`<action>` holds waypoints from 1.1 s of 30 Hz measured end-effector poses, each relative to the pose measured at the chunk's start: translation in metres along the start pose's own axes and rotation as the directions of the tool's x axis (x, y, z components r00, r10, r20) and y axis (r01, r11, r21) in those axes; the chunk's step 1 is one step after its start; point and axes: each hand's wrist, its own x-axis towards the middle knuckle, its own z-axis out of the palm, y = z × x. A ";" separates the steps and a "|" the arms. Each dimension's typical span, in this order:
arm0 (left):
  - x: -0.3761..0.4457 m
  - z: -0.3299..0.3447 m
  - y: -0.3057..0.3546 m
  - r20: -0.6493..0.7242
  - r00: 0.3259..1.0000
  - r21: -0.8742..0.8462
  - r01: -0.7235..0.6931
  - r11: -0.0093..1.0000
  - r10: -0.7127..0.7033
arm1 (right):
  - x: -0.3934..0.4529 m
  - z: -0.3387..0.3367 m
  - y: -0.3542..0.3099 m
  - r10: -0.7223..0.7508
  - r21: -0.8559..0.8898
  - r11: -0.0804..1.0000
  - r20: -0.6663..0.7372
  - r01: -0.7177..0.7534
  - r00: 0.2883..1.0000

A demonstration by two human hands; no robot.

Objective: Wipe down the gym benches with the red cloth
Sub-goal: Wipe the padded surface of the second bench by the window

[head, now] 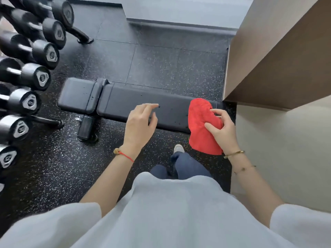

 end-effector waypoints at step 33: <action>0.064 0.430 -0.267 -0.126 0.916 0.117 -0.369 0.922 0.382 | 0.195 0.154 0.367 -0.544 -0.792 0.563 -0.141 0.235 0.827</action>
